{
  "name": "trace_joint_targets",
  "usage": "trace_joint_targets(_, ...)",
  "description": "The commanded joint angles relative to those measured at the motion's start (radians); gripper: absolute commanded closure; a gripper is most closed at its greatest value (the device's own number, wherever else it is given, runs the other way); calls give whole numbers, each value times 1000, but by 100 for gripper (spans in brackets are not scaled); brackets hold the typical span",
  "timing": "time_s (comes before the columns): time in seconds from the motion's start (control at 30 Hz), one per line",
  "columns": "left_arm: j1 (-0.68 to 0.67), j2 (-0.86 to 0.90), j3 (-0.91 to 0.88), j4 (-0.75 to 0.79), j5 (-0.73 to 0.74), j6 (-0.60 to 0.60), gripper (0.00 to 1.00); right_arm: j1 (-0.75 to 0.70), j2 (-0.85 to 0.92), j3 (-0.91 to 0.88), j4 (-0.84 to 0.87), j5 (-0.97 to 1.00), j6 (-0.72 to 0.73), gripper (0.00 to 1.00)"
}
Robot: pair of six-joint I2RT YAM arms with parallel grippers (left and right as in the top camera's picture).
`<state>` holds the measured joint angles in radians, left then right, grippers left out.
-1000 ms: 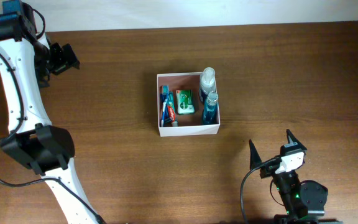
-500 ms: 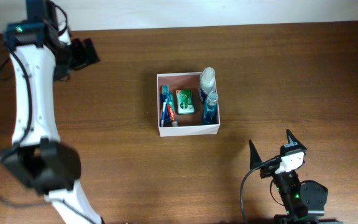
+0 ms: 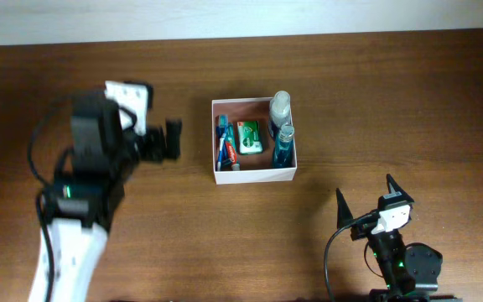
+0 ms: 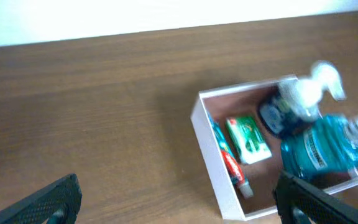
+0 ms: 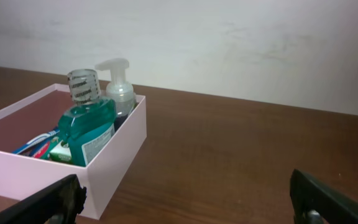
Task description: Pack container
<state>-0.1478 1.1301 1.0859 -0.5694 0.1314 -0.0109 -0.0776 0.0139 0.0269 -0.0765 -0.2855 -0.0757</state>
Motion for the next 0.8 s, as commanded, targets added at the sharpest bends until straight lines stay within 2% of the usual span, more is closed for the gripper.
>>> trace_joint_targets(0.0,-30,-149,-174,69,4,42,1,4,-10,-11,2,8,2,2)
trace_joint_targets(0.17,-31,-375,-446,268,4,42,1,4,-10,-11,2,8,2,2)
trace_joint_targets(0.4,-31,-537,-696,526,5,58,1,4,-10,-11,2,8,1,2)
trace_joint_targets(0.57,-31,-583,-779,588,9,141,1,4,-10,-11,2,8,2,2)
trace_joint_targets(0.77,-18,-664,-851,595,14,170,1,4,-10,-11,2,8,2,2)
